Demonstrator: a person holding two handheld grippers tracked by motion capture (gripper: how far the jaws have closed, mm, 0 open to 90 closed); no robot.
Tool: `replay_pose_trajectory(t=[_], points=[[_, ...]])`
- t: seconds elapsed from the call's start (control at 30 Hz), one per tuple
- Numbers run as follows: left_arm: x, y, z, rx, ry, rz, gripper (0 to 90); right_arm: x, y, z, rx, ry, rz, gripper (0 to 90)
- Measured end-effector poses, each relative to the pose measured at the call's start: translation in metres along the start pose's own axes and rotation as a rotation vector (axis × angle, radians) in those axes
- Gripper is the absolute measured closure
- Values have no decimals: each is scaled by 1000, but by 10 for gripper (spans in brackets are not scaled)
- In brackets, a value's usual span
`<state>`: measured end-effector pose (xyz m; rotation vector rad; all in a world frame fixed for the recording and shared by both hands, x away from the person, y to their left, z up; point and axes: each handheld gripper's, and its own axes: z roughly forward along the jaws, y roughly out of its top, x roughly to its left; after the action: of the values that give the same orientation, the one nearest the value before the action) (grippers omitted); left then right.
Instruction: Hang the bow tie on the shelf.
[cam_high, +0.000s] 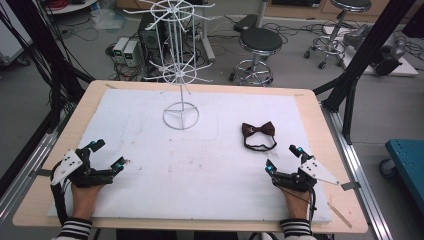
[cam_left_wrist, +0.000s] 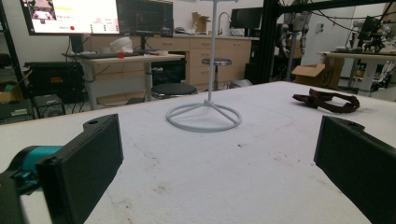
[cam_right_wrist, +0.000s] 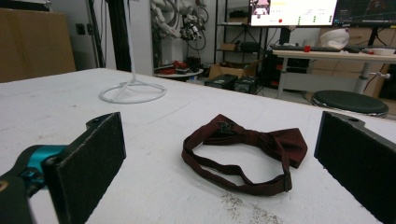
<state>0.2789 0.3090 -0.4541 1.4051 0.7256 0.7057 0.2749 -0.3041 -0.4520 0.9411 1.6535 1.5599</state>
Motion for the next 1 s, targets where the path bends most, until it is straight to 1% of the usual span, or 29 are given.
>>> replay_pose_trajectory(t=[0.17,0.27,0.37,0.57,0.67,0.73,0.8,0.83,0.87,0.93,1.0], points=[[-1,0,0,7,-2,14,17,-1,0,0,-5,0,1,13],[-1,0,0,4,-1,10,17,-1,0,0,-5,1,-2,13],[-2,0,0,9,-4,26,17,0,0,0,-3,3,-4,13],[-1,0,0,5,-1,17,17,-1,0,0,-3,3,4,13],[-1,0,0,4,-1,17,17,-2,2,1,14,6,15,13],[-1,0,0,2,0,8,17,-3,2,2,34,12,28,13],[-1,0,0,3,1,9,17,-3,3,2,42,14,29,13],[0,0,0,3,1,9,17,-3,4,1,47,18,39,13],[-1,0,0,2,-1,8,17,-4,5,1,42,19,34,13],[-1,0,0,1,0,9,17,-6,8,1,60,26,37,13],[-1,0,0,4,0,14,17,-7,14,2,78,31,20,13]])
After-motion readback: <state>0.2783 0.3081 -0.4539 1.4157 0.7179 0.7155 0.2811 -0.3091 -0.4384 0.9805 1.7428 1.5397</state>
